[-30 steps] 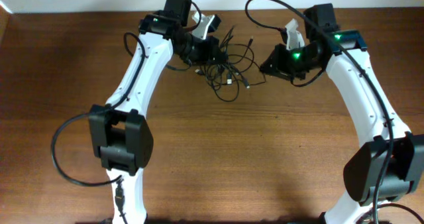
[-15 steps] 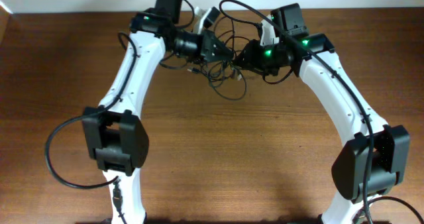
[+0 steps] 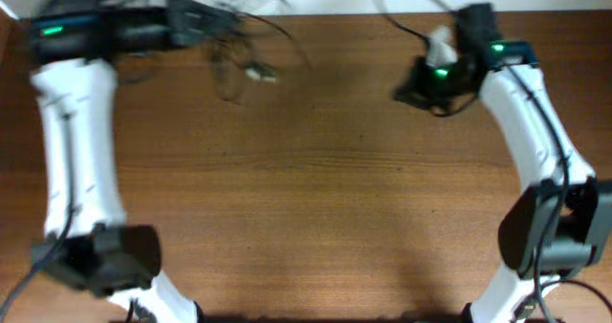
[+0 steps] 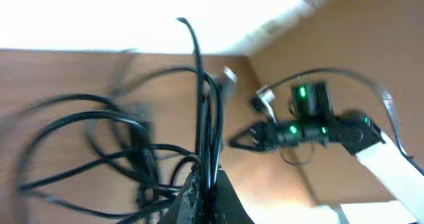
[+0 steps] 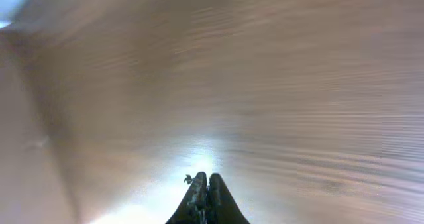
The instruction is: Untangle cables
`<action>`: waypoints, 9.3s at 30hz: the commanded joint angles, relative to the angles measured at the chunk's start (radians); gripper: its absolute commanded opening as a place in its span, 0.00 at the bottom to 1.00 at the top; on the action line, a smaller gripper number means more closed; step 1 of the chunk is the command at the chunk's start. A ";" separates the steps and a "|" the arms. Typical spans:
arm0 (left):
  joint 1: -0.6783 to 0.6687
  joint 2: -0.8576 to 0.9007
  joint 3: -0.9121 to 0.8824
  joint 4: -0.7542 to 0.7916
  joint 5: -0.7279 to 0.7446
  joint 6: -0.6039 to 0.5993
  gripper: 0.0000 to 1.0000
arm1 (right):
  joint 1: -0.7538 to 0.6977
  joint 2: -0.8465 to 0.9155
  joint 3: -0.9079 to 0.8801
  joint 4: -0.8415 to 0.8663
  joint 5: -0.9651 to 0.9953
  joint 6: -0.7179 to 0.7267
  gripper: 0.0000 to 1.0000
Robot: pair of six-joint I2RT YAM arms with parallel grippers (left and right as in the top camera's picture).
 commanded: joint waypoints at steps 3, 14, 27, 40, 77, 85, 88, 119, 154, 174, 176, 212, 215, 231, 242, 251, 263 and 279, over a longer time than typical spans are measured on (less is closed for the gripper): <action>-0.053 -0.047 0.026 -0.079 -0.116 0.032 0.00 | 0.013 -0.013 0.000 0.009 -0.193 -0.226 0.06; -0.235 -0.044 0.026 -0.087 -0.091 0.049 0.07 | 0.096 -0.057 0.002 0.224 -0.557 -0.216 0.74; -0.269 -0.044 0.026 0.122 0.053 -0.105 0.05 | 0.284 -0.020 -0.004 0.284 -0.413 -0.053 0.68; -0.218 -0.044 0.026 0.353 0.176 -0.266 0.04 | 0.274 0.063 -0.010 0.124 -0.167 0.026 0.28; -0.484 0.201 -0.366 -0.006 -0.749 -0.186 0.44 | 0.018 -0.076 0.023 -0.292 0.146 -0.229 0.90; -0.513 0.201 -0.561 0.306 -0.746 -0.223 0.56 | 0.018 -0.075 0.022 -0.292 0.150 -0.228 0.91; -0.549 0.201 -0.562 0.323 -0.746 -0.058 0.60 | 0.018 -0.075 0.022 -0.292 0.154 -0.228 0.91; -0.629 0.343 -0.531 0.326 -0.788 0.037 0.05 | 0.018 -0.068 0.022 -0.292 0.157 -0.228 0.91; -0.368 0.341 0.210 -0.140 0.006 0.027 0.00 | 0.211 0.010 -0.158 0.183 0.060 0.204 0.33; -0.160 0.341 0.292 -0.416 -0.859 0.074 0.00 | 0.190 -0.137 -0.182 -0.216 0.040 -0.330 0.05; -0.163 0.341 0.291 -0.439 -0.758 0.075 0.12 | 0.211 -0.141 -0.180 -0.220 0.032 -0.359 0.32; -0.531 -0.238 -0.832 0.159 -0.763 0.185 1.00 | -0.106 -0.331 -0.077 -0.282 0.139 -0.202 0.99; -0.552 -0.121 -0.836 0.226 -0.763 0.194 0.94 | -0.106 -0.331 -0.077 -0.282 0.139 -0.202 0.99; -0.631 0.115 -0.832 0.283 -0.774 0.185 0.00 | -0.105 -0.331 -0.080 -0.289 0.148 -0.228 0.99; -0.574 0.071 -0.327 0.053 -0.338 0.126 0.00 | 0.091 -0.325 -0.080 -0.125 -0.028 -0.189 1.00; -0.529 0.071 -0.314 0.216 0.068 -0.027 0.00 | 0.118 -0.272 -0.080 -0.063 -0.093 -0.066 0.99; -0.442 0.071 -0.314 0.539 0.280 -0.368 0.00 | 0.060 -0.179 -0.075 0.046 -0.190 -0.062 0.96; -0.406 0.071 -0.314 1.619 0.314 -1.387 0.00 | 0.093 -0.091 -0.079 0.166 -0.076 -0.084 0.80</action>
